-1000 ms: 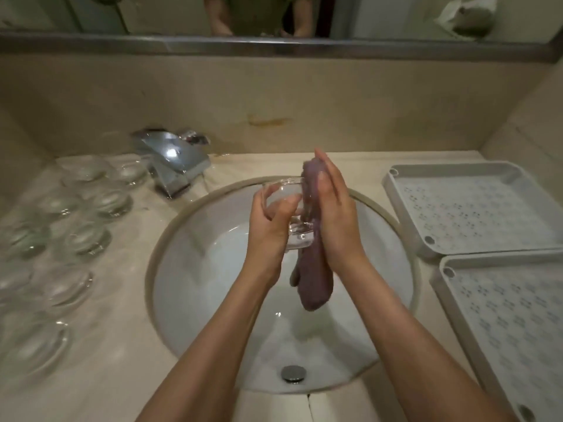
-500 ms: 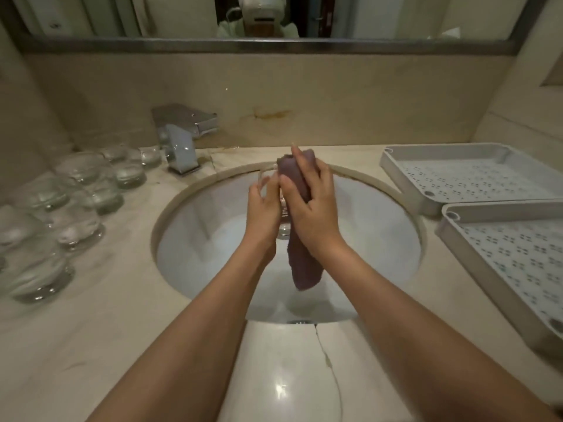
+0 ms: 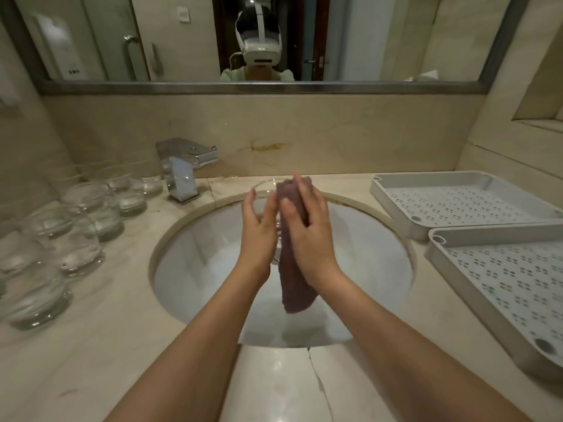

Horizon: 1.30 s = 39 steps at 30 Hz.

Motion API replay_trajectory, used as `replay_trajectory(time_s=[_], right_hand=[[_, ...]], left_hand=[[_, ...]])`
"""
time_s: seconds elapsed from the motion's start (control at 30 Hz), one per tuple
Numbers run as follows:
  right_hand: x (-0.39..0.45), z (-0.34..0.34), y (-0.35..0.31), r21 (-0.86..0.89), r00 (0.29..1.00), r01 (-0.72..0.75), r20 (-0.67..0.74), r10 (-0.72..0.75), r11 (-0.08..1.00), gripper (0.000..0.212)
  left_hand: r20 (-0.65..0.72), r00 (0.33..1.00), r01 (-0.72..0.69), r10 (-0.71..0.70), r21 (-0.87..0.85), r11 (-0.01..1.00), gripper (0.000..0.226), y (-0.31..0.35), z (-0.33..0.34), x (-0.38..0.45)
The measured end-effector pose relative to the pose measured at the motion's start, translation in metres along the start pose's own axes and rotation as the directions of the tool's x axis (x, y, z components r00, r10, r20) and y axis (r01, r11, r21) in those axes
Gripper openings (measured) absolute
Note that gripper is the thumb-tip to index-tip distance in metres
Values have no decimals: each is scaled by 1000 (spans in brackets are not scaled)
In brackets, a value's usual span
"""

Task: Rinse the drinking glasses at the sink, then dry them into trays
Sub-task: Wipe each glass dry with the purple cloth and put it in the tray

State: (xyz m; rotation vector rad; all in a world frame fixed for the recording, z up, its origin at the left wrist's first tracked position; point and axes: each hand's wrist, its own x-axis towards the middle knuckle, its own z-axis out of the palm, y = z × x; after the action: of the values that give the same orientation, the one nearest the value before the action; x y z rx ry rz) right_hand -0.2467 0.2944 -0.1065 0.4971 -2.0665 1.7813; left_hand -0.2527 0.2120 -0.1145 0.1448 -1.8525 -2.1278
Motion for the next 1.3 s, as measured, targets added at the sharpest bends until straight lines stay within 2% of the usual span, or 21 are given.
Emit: replay_trajectory(time_s=[0.07,0.17,0.23,0.3,0.37,0.4,0.5,0.6,0.7,0.77,0.8,0.87,0.9,0.93,0.97,1.0,1.07,1.13,1.17,1.23,1.3], right_hand=[[-11,14,0,-122,993,116,-16,-118,986,50],[-4,20,0,-46,990,57,-125,-62,997,48],[7,10,0,167,984,-75,-144,100,983,39],[18,-7,6,465,918,-320,-63,392,825,32],[22,-19,13,576,820,-489,47,570,655,37],[22,-21,14,563,811,-504,48,583,655,41],[18,-17,4,470,876,-380,-94,473,797,40],[-2,-2,-7,188,988,-85,-108,106,979,46],[-17,15,-1,-160,986,153,-46,-162,975,55],[-14,16,3,-171,979,168,-85,-184,971,49],[-10,12,5,-92,983,137,-109,-146,986,44],[0,1,6,208,993,-51,-90,71,977,31],[7,-6,7,397,969,-209,-38,243,894,26],[13,-13,10,548,914,-364,55,402,753,27],[18,-17,14,612,850,-475,133,509,632,33],[21,-18,17,623,805,-538,180,565,568,38],[23,-14,23,590,798,-548,156,582,593,44],[21,-10,21,520,853,-466,52,519,715,50],[18,-9,15,463,896,-399,13,444,792,48],[5,-4,2,273,978,-176,-58,199,946,43],[-10,8,-4,-29,997,58,-49,-59,998,48]], left_hand=[[-17,1000,8,-11,-123,992,64,1,-3,4],[10,1000,0,1,-95,995,84,3,-5,2],[60,998,1,2,-42,999,81,2,-4,-3],[135,991,3,-1,-12,1000,79,0,-1,-9],[228,974,1,-9,35,999,79,-1,1,-14],[273,962,8,-30,82,997,81,1,2,-16],[238,971,-33,-15,197,980,101,4,0,-16],[80,990,-120,114,83,989,71,7,-6,-13],[90,994,-48,57,-102,994,49,6,-10,-6],[98,995,-21,33,-122,992,57,0,-10,-5],[95,995,-9,20,-115,993,62,-1,-7,-7],[131,991,10,0,-77,997,67,-4,-3,-9],[157,988,7,1,-50,999,66,-5,-1,-10],[187,982,1,5,-28,1000,63,-4,0,-11],[220,975,-1,2,-6,1000,59,-4,0,-12],[244,970,2,-5,15,1000,55,-2,-1,-12],[264,964,5,-32,102,995,58,-1,-4,-11],[215,977,-39,4,160,986,73,3,-6,-13],[170,984,-76,49,154,985,71,3,-6,-12],[81,991,-108,103,61,992,61,4,-5,-10],[28,997,-73,74,-55,996,53,5,-6,-7]])
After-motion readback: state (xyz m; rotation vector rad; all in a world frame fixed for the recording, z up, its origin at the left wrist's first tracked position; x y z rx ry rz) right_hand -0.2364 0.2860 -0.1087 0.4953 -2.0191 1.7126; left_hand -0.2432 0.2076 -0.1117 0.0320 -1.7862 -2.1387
